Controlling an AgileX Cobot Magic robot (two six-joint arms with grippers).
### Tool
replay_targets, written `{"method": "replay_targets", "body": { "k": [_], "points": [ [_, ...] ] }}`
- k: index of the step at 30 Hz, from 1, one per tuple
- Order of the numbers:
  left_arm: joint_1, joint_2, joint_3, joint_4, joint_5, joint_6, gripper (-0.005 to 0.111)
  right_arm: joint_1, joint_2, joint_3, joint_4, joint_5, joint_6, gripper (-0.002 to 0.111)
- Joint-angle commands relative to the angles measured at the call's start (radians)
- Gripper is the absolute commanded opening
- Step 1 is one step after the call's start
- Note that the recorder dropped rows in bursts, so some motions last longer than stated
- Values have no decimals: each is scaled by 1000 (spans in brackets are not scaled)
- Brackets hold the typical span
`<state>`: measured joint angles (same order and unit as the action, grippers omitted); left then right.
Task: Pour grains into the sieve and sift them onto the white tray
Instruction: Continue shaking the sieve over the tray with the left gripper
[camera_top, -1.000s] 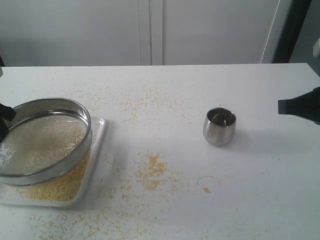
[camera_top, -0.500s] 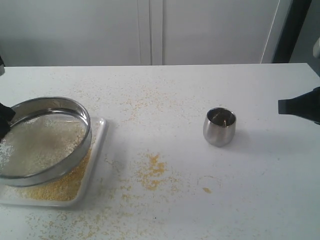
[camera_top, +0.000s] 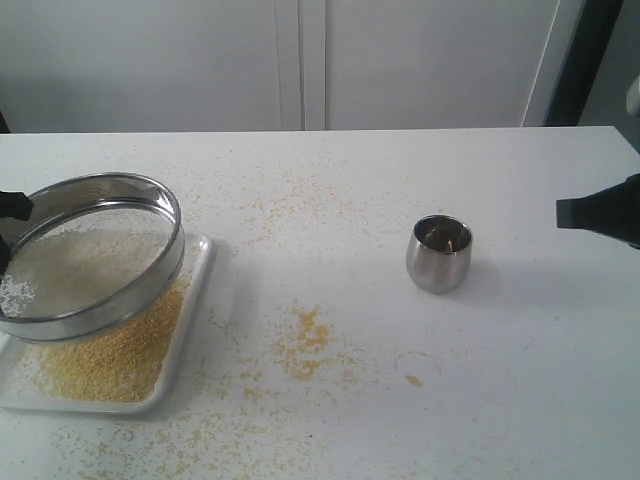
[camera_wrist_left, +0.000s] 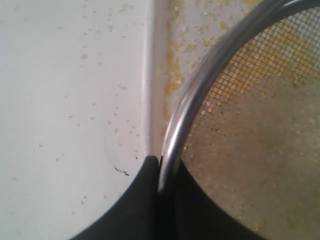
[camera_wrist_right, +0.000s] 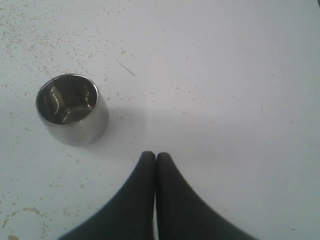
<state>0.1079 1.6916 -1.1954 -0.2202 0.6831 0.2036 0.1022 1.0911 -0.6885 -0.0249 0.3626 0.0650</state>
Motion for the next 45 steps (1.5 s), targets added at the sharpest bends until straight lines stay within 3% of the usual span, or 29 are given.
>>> {"method": "replay_targets", "body": {
  "k": [1, 4, 6, 8, 10, 12, 16, 18, 22, 24, 26, 27, 28, 32, 33, 37, 38, 42, 44, 45],
  "points": [
    [-55, -17, -4, -8, 40, 210, 0, -4, -6, 4, -3, -13, 2, 0],
    [15, -17, -4, 101, -28, -263, 0, -4, -6, 4, -3, -13, 2, 0],
    [40, -17, -4, 110, -26, -353, 0, -4, -6, 4, -3, -13, 2, 0],
    [19, -17, -4, 86, -24, -149, 0, -4, -6, 4, -3, -13, 2, 0],
    [-27, -17, -4, 65, 10, 187, 0, -4, -6, 4, -3, -13, 2, 0],
    [-55, -17, -4, 72, 47, 305, 0, -4, -6, 4, -3, -13, 2, 0],
    [0, -17, -4, 72, -57, -321, 0, -4, -6, 4, -3, -13, 2, 0],
    [-3, -17, -4, 65, -68, -249, 0, -4, -6, 4, -3, -13, 2, 0],
    [-41, -18, -4, 65, 9, 261, 0, -4, -6, 4, -3, -13, 2, 0],
    [-31, -18, -4, 73, 17, 127, 0, -4, -6, 4, -3, -13, 2, 0],
    [4, -18, -4, 73, -20, -254, 0, -4, -6, 4, -3, -13, 2, 0],
    [9, -16, -4, 67, -28, -345, 0, -4, -6, 4, -3, -13, 2, 0],
    [9, -16, -4, 65, -33, -311, 0, -4, -6, 4, -3, -13, 2, 0],
    [-40, -16, -4, 52, 20, 196, 0, -4, -6, 4, -3, -13, 2, 0],
    [-40, -16, -4, 50, 35, 222, 0, -4, -6, 4, -3, -13, 2, 0],
    [21, -16, -4, -42, -31, -263, 0, -4, -6, 4, -3, -13, 2, 0],
    [21, -16, -4, -73, -40, -220, 0, -4, -6, 4, -3, -13, 2, 0],
    [-21, -18, -4, -84, 2, 341, 0, -4, -6, 4, -3, -13, 2, 0],
    [-11, -18, -4, -48, -7, 277, 0, -4, -6, 4, -3, -14, 2, 0],
    [14, -16, -4, -48, -41, 101, 0, -4, -6, 4, -3, -14, 2, 0]
  ]
}}
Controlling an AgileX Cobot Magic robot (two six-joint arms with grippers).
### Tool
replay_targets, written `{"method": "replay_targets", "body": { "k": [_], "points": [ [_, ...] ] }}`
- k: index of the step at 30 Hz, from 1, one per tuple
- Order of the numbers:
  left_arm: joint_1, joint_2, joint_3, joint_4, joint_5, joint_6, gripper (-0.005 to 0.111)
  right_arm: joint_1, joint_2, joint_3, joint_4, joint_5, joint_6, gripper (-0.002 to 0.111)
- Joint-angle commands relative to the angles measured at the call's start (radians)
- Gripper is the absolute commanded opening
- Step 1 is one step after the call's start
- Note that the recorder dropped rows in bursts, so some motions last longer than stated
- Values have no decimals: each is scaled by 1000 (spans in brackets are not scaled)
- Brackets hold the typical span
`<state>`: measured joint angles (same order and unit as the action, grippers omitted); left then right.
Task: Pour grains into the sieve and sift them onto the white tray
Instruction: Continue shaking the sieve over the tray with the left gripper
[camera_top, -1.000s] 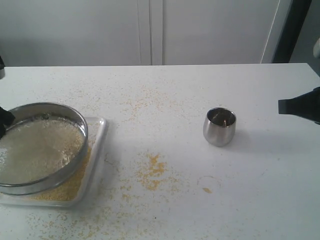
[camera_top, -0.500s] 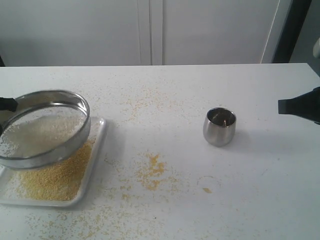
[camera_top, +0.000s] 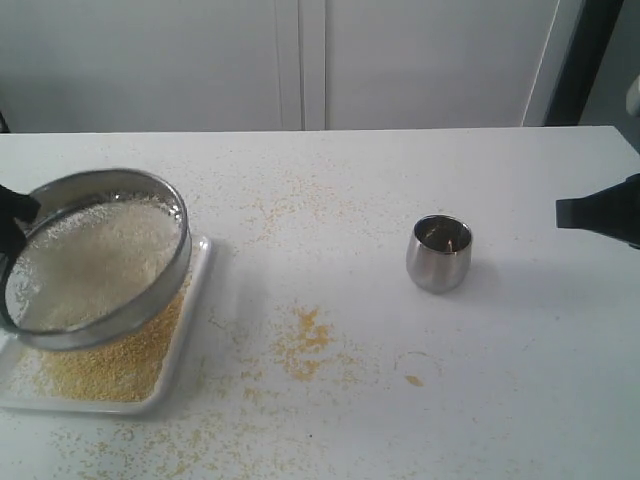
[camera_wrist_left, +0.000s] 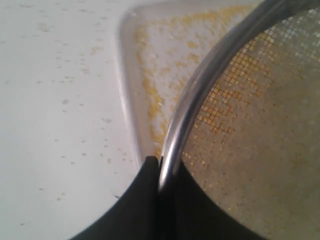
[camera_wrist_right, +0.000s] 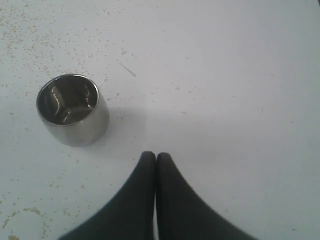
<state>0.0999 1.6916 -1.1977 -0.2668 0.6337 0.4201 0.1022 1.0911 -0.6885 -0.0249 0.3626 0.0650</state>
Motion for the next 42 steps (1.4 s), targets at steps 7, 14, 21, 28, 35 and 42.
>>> {"method": "replay_targets", "body": {
  "k": [7, 14, 21, 28, 35, 42],
  "points": [
    [43, -16, 0, -63, 10, 39, 0, -4, -6, 4, -3, -14, 2, 0],
    [68, -13, 0, -63, -10, -225, 0, -4, -6, 4, -3, -14, 2, 0],
    [43, -17, 0, 82, 12, -299, 0, -4, -6, 4, -3, -14, 2, 0],
    [6, -17, 0, 22, 115, 246, 0, -4, -6, 4, -3, -14, 2, 0],
    [46, -15, -2, 18, 11, -352, 0, -4, -6, 4, -3, -14, 2, 0],
    [31, -11, 0, 22, 26, -334, 0, -4, -6, 4, -3, -14, 2, 0]
  ]
}}
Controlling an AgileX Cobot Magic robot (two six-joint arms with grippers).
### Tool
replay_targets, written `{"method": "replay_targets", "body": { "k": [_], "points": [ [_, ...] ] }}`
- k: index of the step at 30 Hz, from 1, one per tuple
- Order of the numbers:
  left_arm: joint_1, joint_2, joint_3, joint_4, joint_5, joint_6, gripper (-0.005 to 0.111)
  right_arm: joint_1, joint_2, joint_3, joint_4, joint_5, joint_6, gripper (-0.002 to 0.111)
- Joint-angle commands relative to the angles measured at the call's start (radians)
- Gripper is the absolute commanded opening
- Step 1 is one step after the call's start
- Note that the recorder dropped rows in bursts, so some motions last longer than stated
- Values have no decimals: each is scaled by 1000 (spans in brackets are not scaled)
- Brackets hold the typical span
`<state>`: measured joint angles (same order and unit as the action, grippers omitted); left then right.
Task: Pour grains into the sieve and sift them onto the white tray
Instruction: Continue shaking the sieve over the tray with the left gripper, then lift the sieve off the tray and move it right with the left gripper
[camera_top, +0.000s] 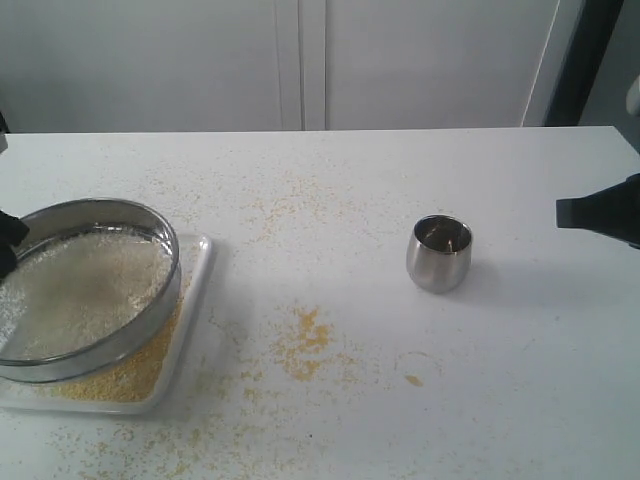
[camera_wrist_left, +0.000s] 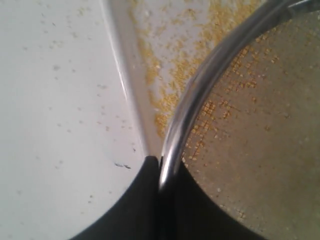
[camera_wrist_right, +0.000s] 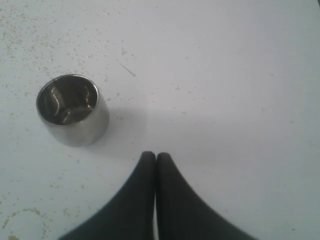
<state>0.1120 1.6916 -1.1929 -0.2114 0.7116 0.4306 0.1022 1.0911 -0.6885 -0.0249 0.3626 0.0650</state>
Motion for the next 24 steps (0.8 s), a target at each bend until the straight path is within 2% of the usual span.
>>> {"method": "replay_targets", "body": {
  "k": [1, 2, 5, 17, 21, 24],
  "points": [
    [21, -11, -5, -45, -68, -399, 0, -4, -6, 4, -3, -14, 2, 0],
    [18, -11, -5, -54, -73, -360, 0, -4, -6, 4, -3, -14, 2, 0],
    [4, -10, -5, -57, -30, -62, 0, -4, -6, 4, -3, -14, 2, 0],
    [-10, -85, -5, -83, -85, -72, 0, -4, -6, 4, -3, -13, 45, 0],
    [-68, -98, -8, -82, -89, -102, 0, -4, -6, 4, -3, -13, 45, 0],
    [-148, -91, -24, -73, -100, -102, 0, -4, -6, 4, -3, -13, 45, 0]
  ]
}}
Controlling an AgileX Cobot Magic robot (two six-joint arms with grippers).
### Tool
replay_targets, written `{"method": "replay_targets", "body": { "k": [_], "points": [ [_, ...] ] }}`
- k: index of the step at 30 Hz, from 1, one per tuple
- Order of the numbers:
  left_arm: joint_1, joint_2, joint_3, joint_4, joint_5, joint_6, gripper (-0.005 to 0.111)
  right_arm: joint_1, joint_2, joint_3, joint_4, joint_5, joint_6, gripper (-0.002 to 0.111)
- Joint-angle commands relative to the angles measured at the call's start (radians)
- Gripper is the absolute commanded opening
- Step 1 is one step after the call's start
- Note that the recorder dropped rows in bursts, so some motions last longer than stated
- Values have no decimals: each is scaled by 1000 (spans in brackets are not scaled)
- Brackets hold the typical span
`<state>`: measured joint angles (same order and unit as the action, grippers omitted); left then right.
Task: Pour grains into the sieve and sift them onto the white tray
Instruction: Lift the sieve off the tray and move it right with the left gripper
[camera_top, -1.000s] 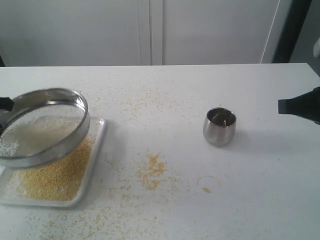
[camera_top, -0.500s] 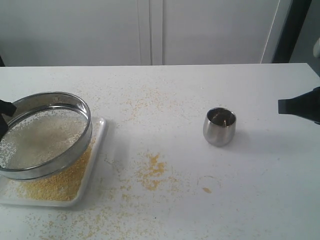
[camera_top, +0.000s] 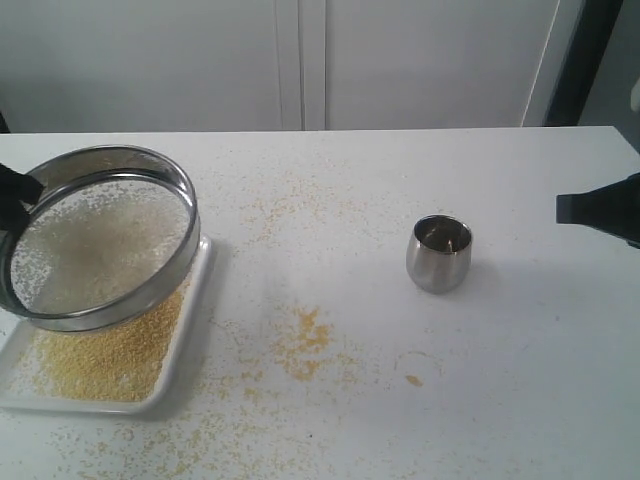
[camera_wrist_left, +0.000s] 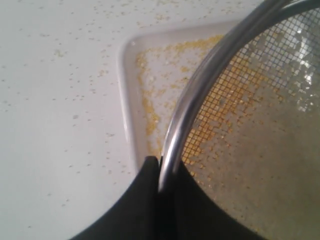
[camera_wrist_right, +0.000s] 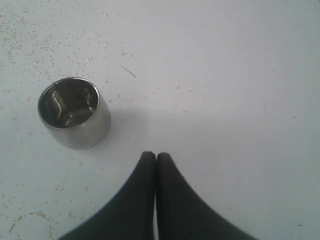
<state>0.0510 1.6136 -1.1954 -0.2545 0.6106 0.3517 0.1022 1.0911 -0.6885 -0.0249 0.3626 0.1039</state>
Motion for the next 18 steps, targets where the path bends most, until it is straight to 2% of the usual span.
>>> {"method": "replay_targets", "body": {
  "k": [1, 6, 9, 13, 18],
  "points": [
    [-119, -8, -30, -22, -4, -35, 0, -4, -6, 4, -3, -13, 6, 0],
    [-259, 44, -119, -9, -2, -117, 0, -4, -6, 4, -3, -13, 6, 0],
    [-323, 94, -193, 60, 39, -205, 0, -4, -6, 4, -3, -13, 6, 0],
    [-391, 175, -270, 170, 82, -299, 0, -4, -6, 4, -3, -13, 6, 0],
    [-444, 256, -339, 162, 86, -360, 0, -4, -6, 4, -3, -13, 6, 0]
  ]
}}
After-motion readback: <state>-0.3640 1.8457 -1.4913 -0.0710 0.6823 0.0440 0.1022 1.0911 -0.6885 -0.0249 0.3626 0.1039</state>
